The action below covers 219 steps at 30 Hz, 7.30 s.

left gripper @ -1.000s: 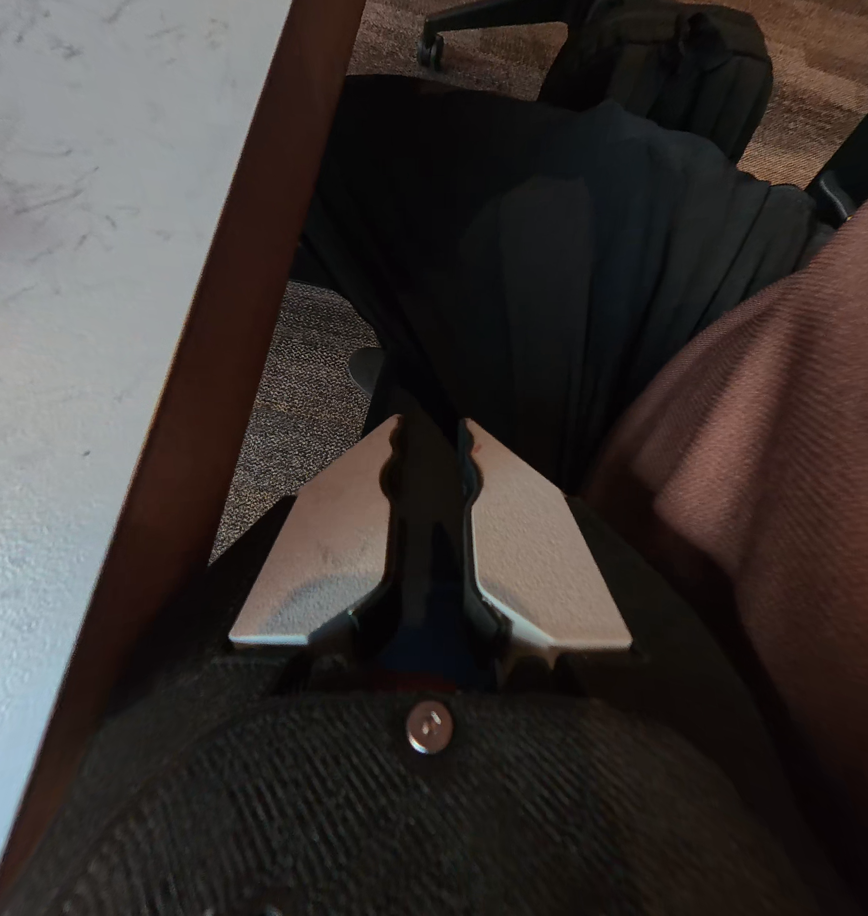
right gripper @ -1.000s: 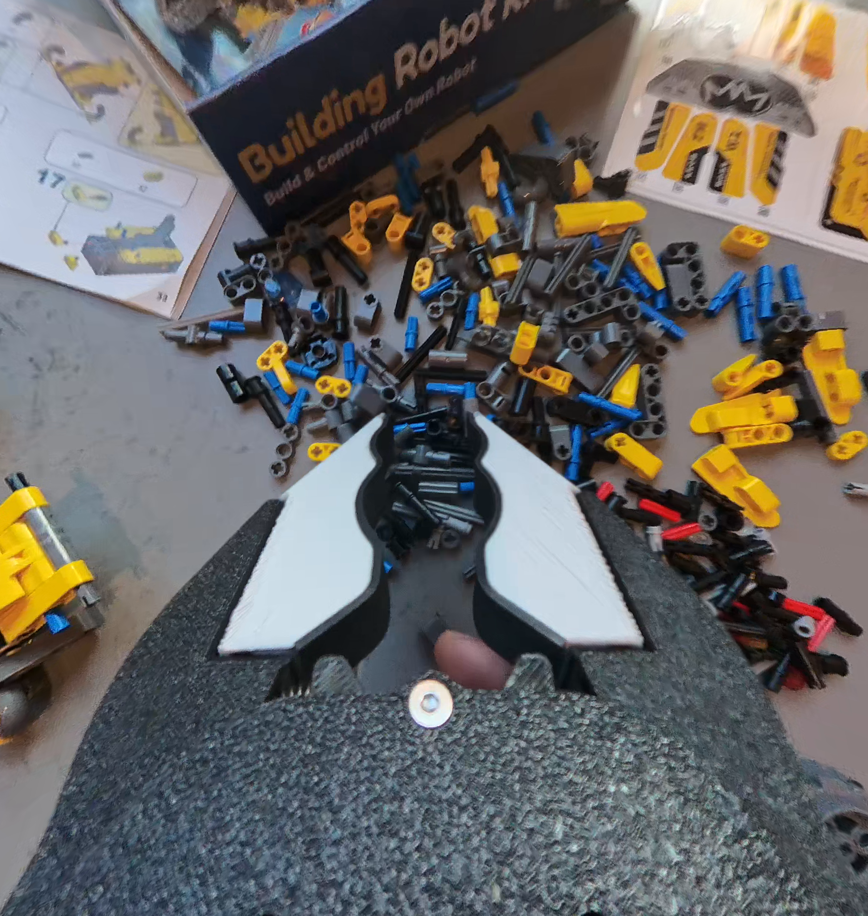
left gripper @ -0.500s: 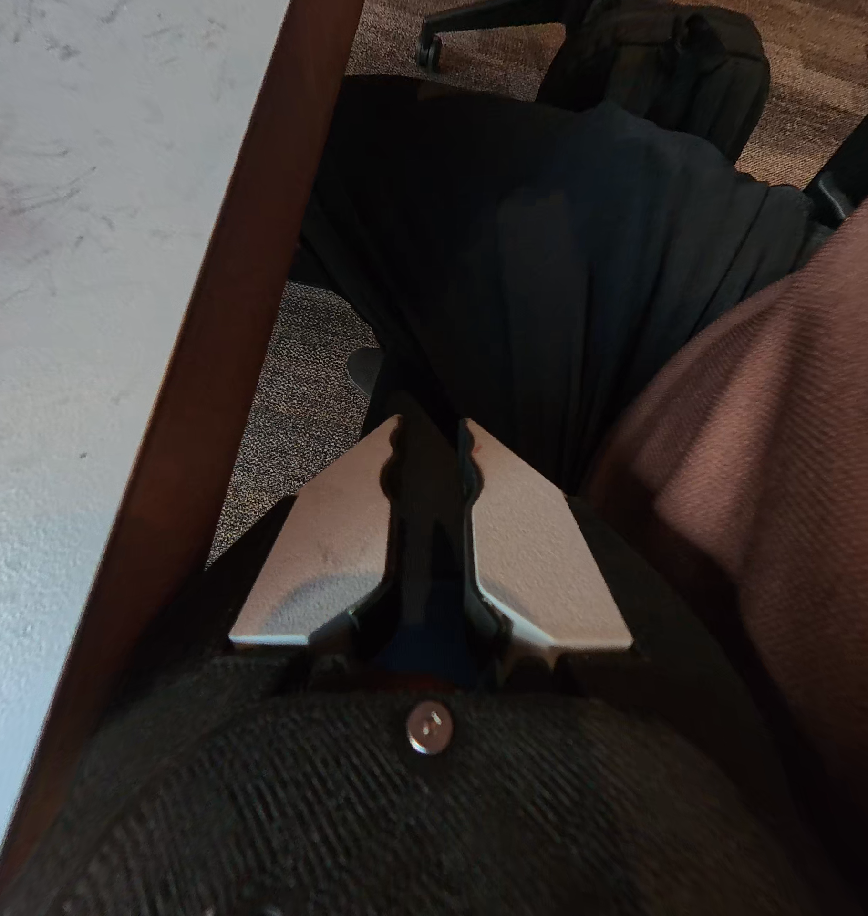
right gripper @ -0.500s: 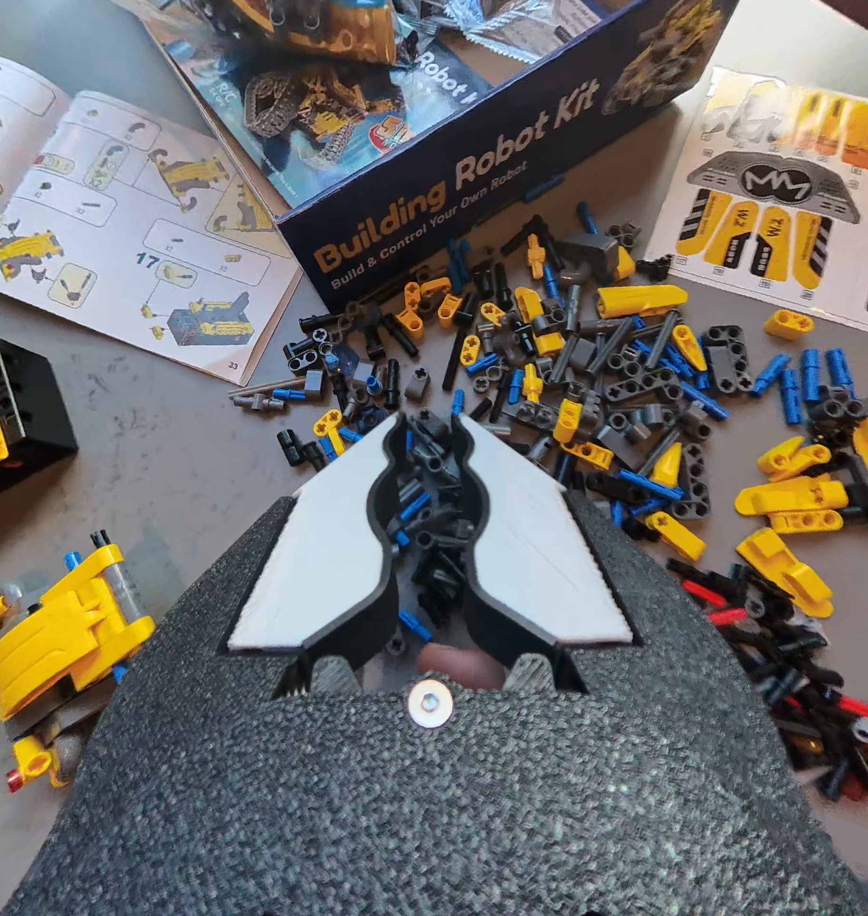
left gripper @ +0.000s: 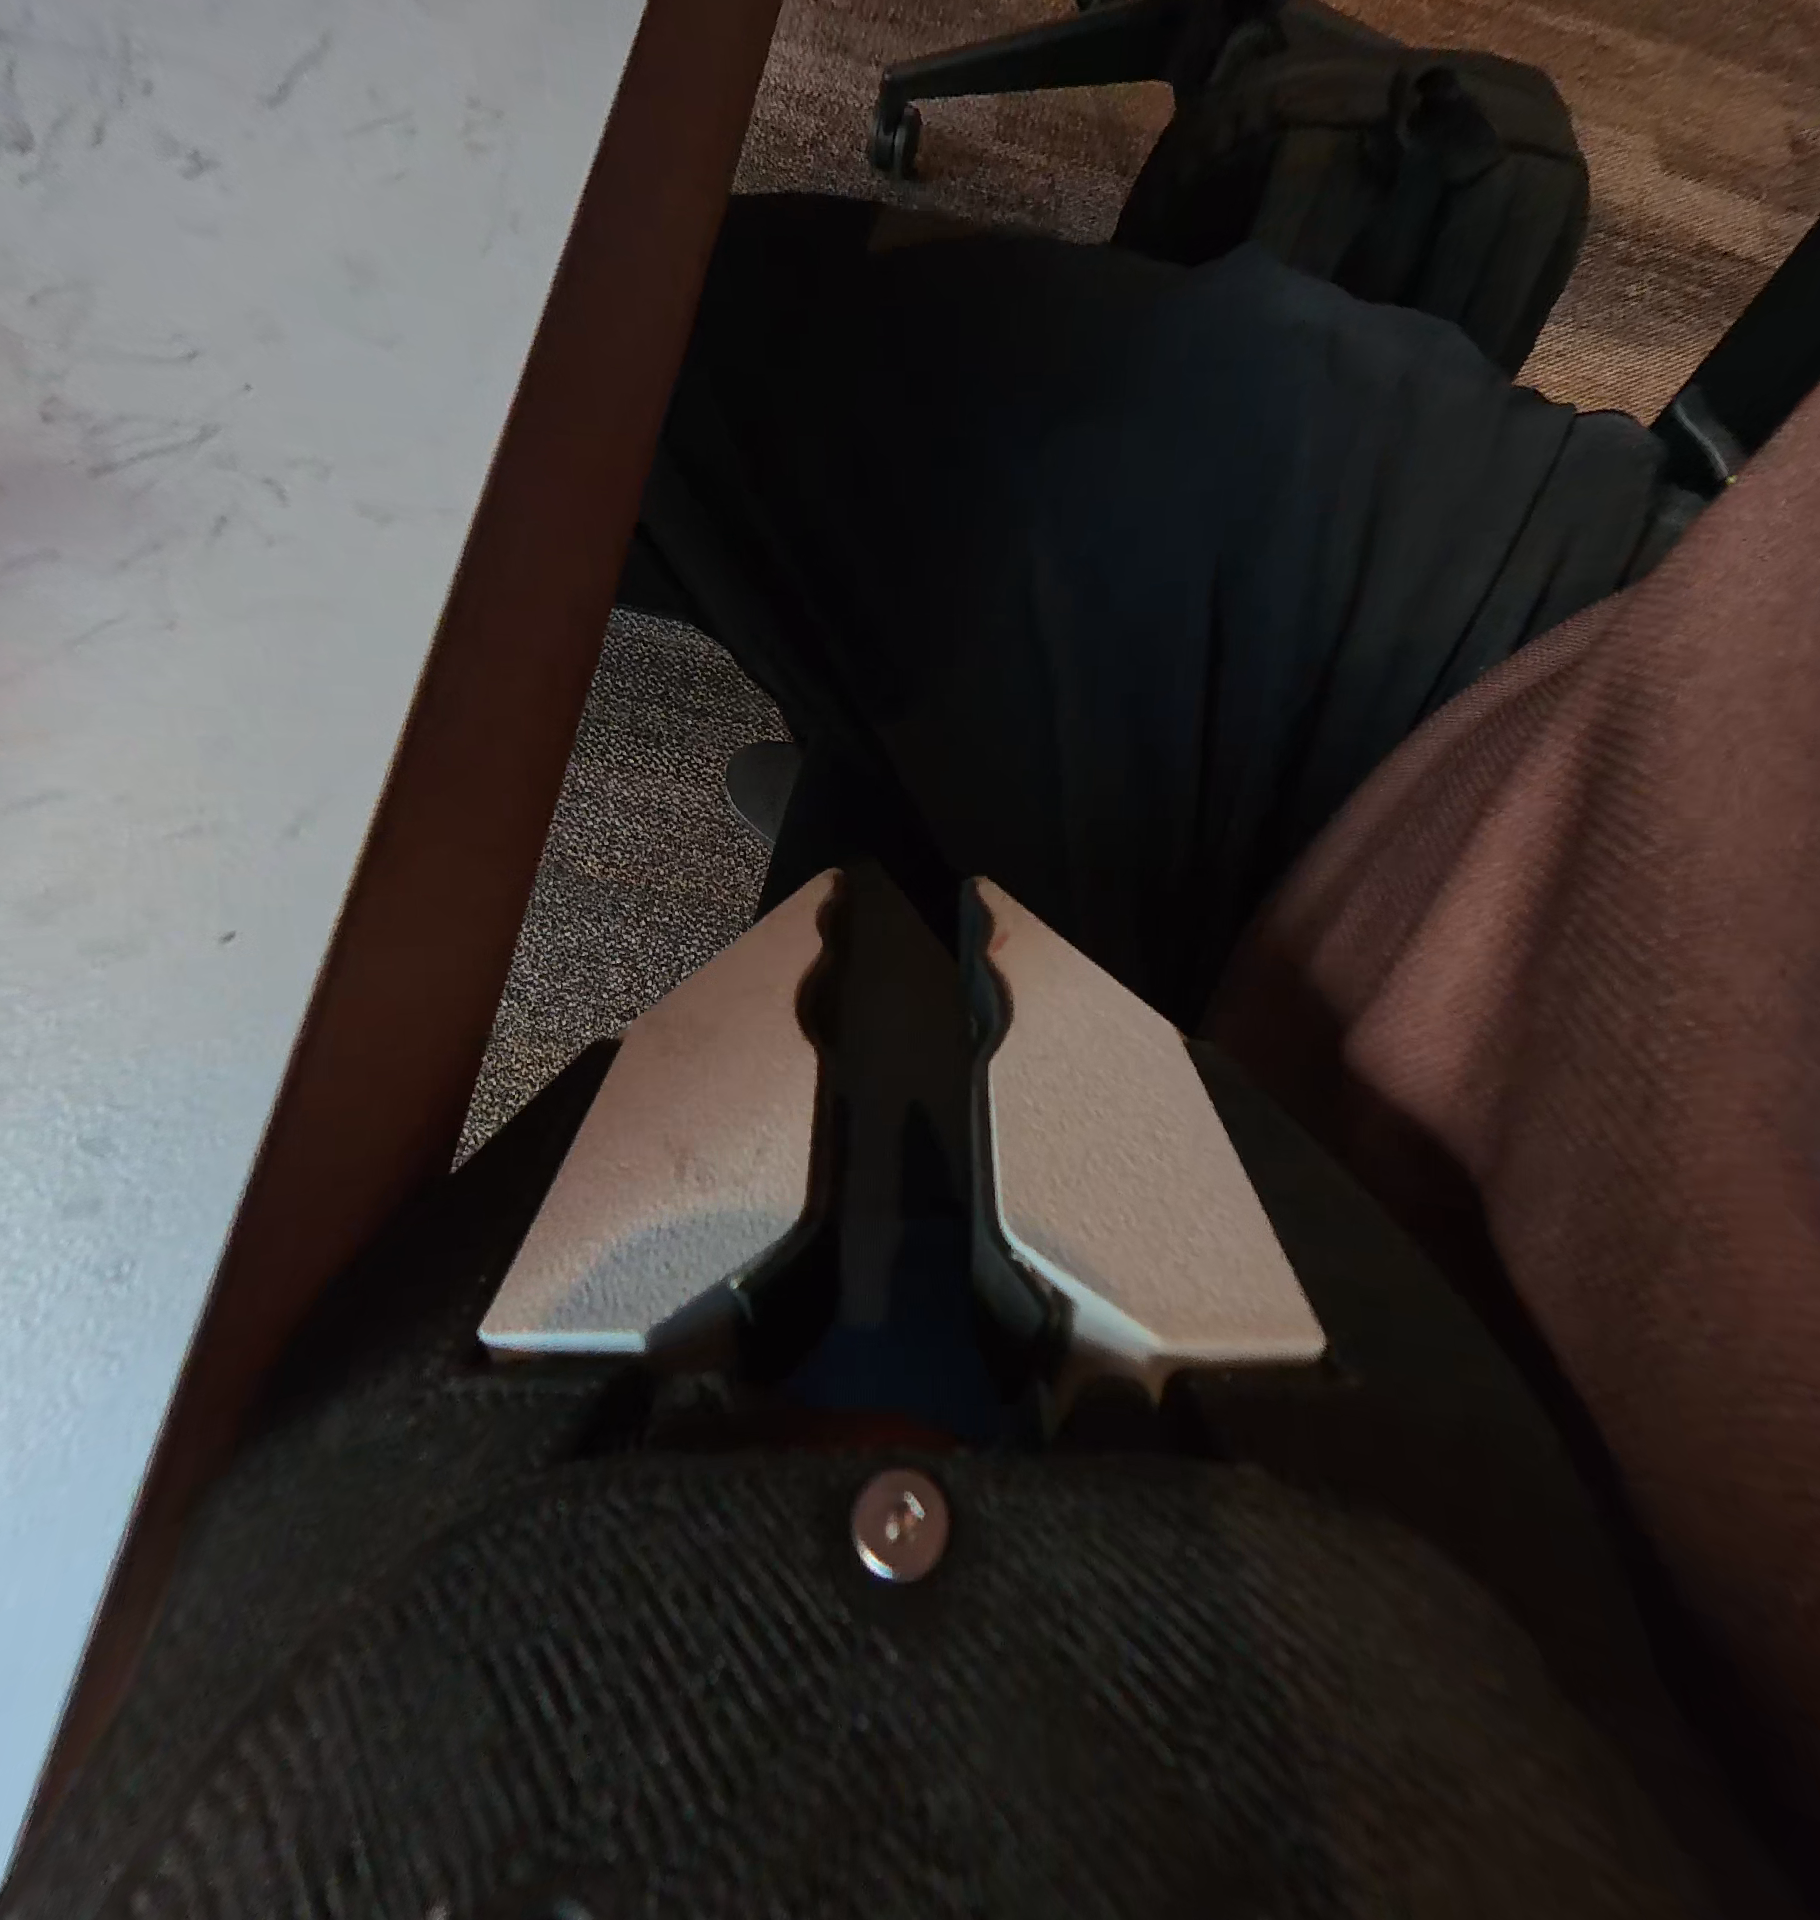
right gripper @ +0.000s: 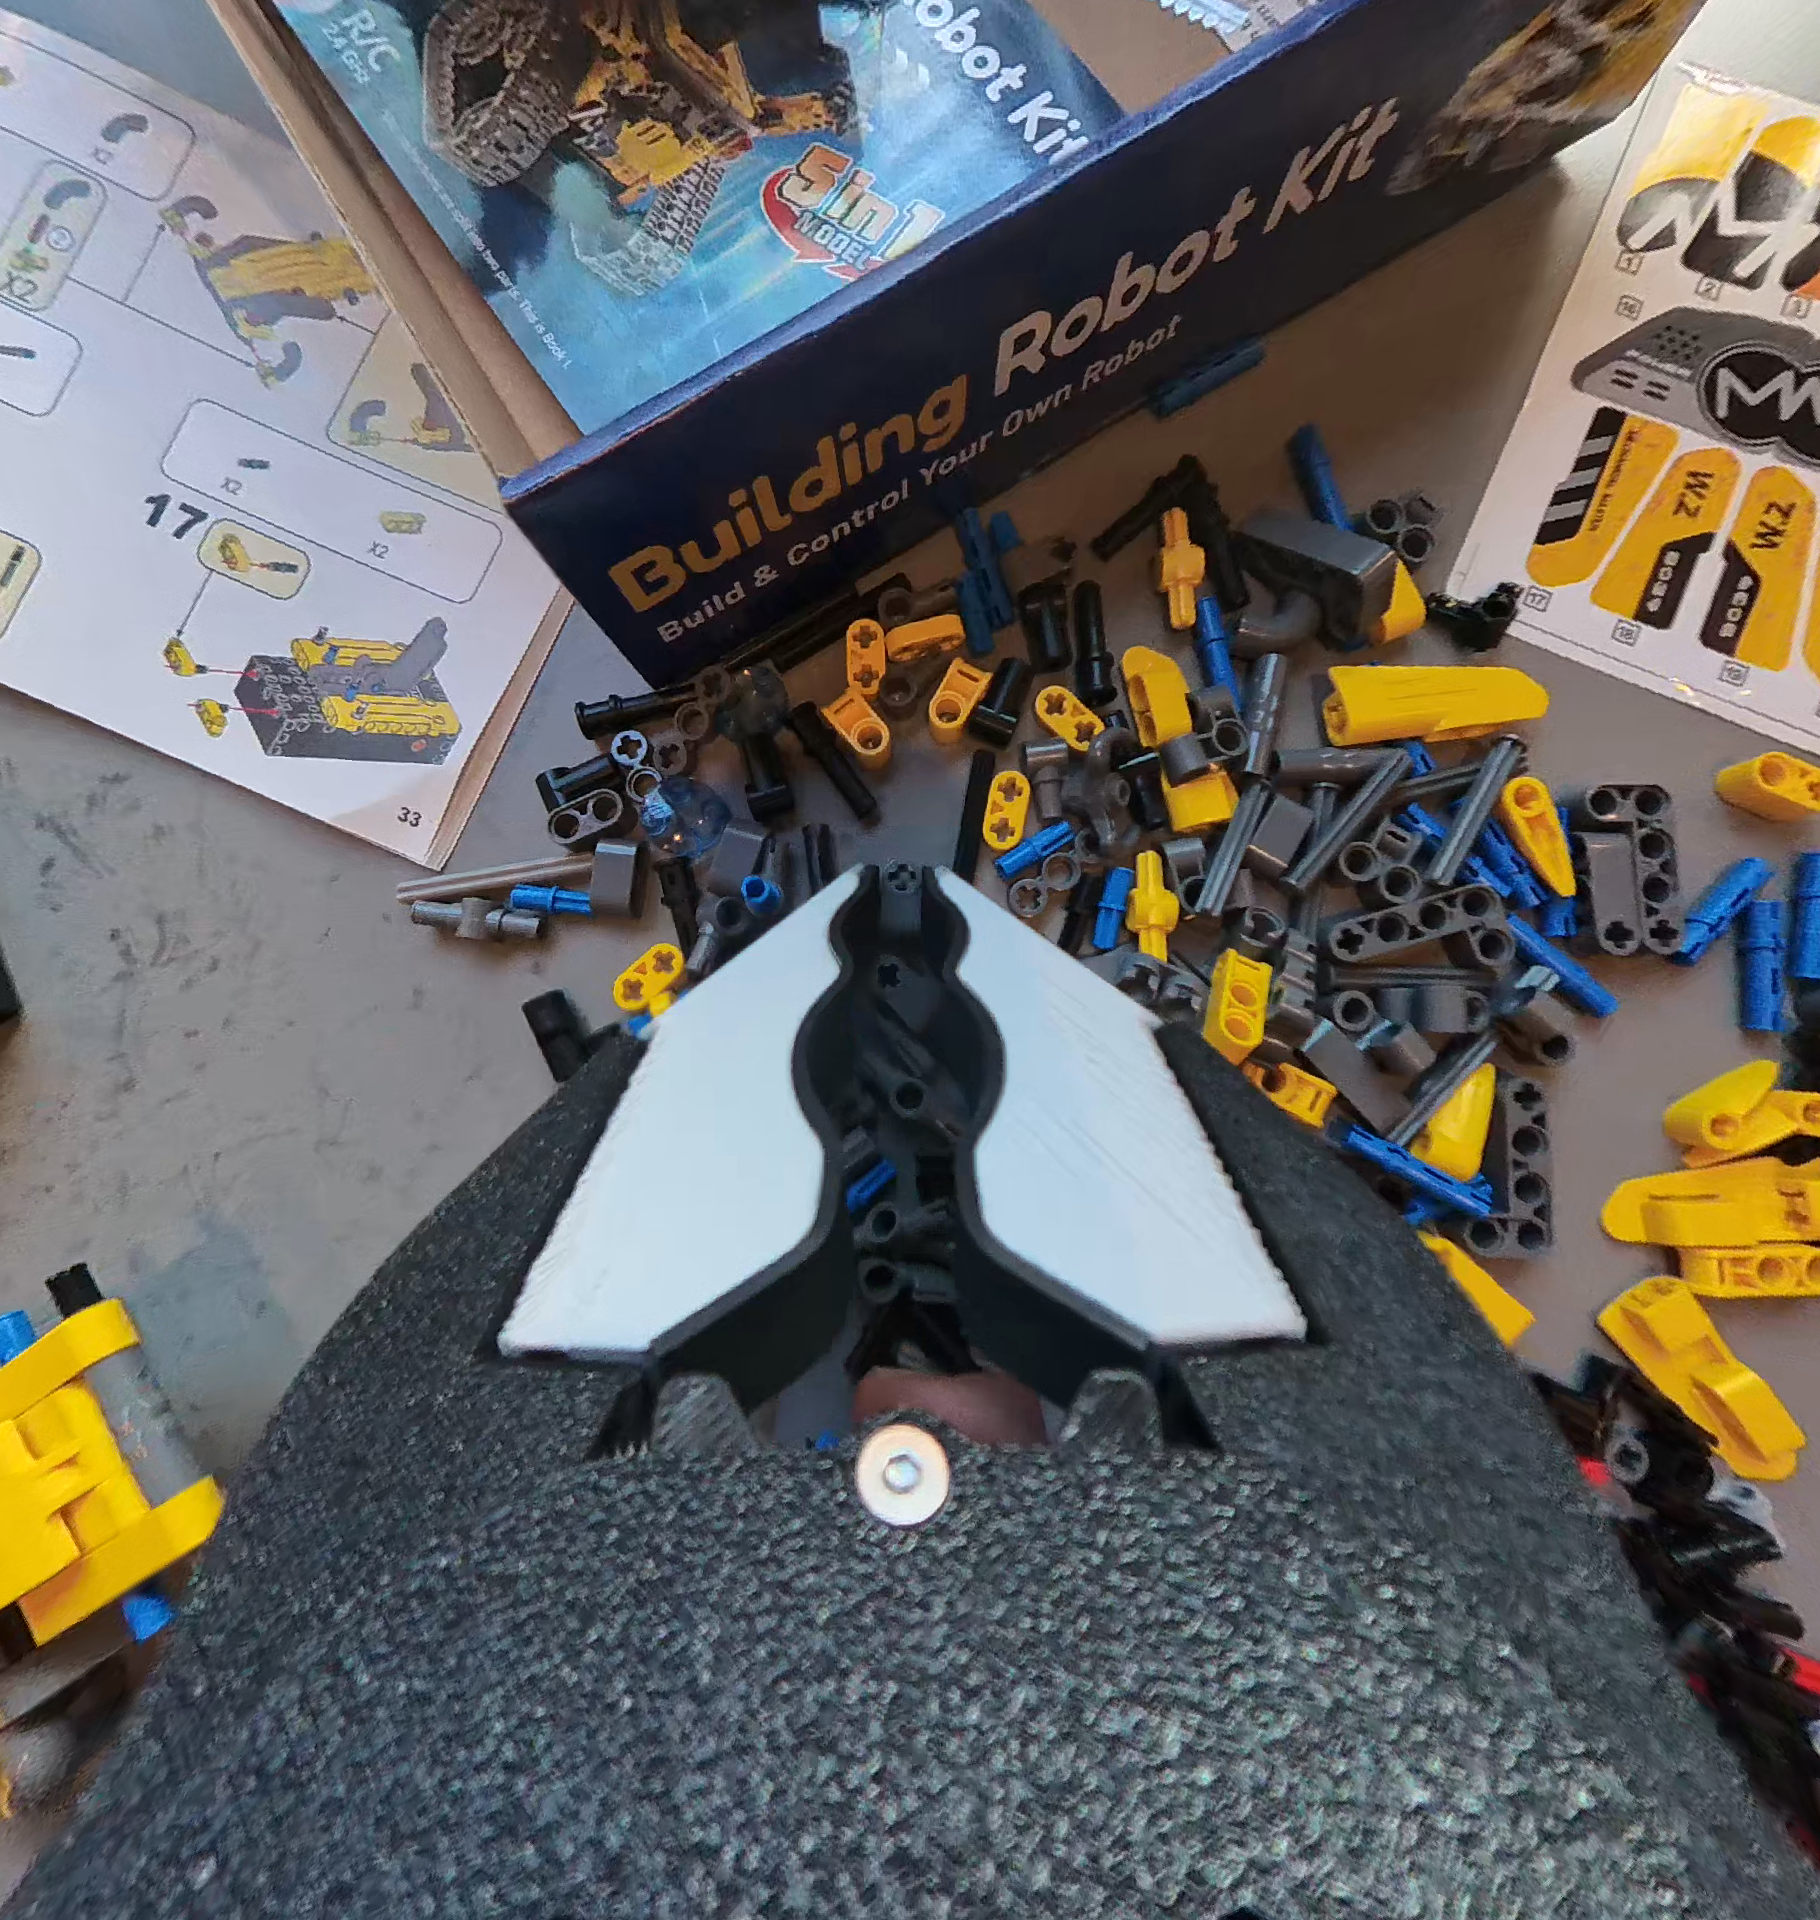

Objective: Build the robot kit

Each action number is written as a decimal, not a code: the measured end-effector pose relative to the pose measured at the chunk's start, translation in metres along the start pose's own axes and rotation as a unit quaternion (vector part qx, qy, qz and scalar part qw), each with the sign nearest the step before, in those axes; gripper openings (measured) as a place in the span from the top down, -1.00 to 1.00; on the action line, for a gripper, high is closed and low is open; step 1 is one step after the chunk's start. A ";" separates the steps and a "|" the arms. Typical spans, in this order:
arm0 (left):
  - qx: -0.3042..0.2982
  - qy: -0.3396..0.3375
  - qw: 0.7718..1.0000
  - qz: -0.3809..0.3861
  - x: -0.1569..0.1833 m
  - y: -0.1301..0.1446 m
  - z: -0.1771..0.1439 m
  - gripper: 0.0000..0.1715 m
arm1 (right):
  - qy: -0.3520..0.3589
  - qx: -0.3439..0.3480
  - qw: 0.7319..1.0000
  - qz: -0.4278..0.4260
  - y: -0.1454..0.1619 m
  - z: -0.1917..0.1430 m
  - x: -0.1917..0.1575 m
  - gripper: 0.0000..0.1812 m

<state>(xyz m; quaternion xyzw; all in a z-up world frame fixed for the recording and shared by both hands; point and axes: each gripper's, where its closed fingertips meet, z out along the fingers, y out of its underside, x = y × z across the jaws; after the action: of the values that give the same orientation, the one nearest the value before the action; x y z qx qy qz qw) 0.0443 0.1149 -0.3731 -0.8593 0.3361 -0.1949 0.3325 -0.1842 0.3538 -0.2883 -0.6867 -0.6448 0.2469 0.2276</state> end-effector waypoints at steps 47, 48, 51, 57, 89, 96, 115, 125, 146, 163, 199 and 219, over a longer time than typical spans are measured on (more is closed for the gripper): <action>-0.006 0.000 1.000 0.020 0.008 0.000 0.001 0.79 | -0.041 -0.090 0.971 -0.216 0.011 -0.014 0.005 0.96; -0.005 0.000 1.000 0.019 0.007 0.000 0.001 0.79 | -0.045 -0.092 0.971 -0.218 0.011 -0.012 0.004 0.99; -0.008 0.003 1.000 0.015 0.008 0.002 0.001 0.78 | -0.063 -0.091 0.973 -0.201 0.010 -0.011 0.002 1.00; -0.007 0.003 1.000 0.012 0.007 0.001 0.001 0.78 | -0.083 -0.072 0.980 -0.167 0.003 -0.013 0.003 0.95; -0.017 -0.003 1.000 0.020 0.006 0.004 0.003 0.78 | -0.094 -0.083 0.980 -0.153 0.007 -0.005 -0.002 0.90; -0.018 -0.005 1.000 0.022 0.006 0.005 0.004 0.78 | -0.094 -0.076 0.981 -0.153 0.007 -0.009 -0.007 0.95; -0.035 -0.016 0.997 0.064 0.015 0.005 0.010 0.79 | -0.023 -0.083 0.994 -0.069 0.125 -0.101 -0.040 0.95; -0.046 -0.031 0.993 0.104 0.015 0.006 0.013 0.79 | -0.001 -0.031 0.998 -0.053 0.111 -0.118 -0.034 0.87; -0.039 -0.014 0.993 0.108 0.023 0.005 0.012 0.79 | -0.063 -0.063 0.996 0.015 0.139 -0.105 -0.034 0.94; -0.045 -0.011 0.993 0.112 0.025 0.006 0.016 0.78 | 0.026 0.095 0.994 0.048 0.110 -0.151 -0.019 0.90; -0.053 -0.016 0.992 0.117 0.023 0.009 0.020 0.78 | 0.115 0.190 0.966 0.134 0.112 -0.163 0.006 0.89; -0.054 -0.012 0.992 0.110 0.021 0.011 0.019 0.77 | 0.124 0.053 0.987 0.087 0.094 -0.125 0.043 0.86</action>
<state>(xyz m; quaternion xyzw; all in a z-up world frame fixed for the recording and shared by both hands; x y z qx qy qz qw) 0.0650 0.1022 -0.3916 -0.8360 0.4349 -0.1284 0.3092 -0.0305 0.3914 -0.2532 -0.7521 -0.5357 0.2127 0.3195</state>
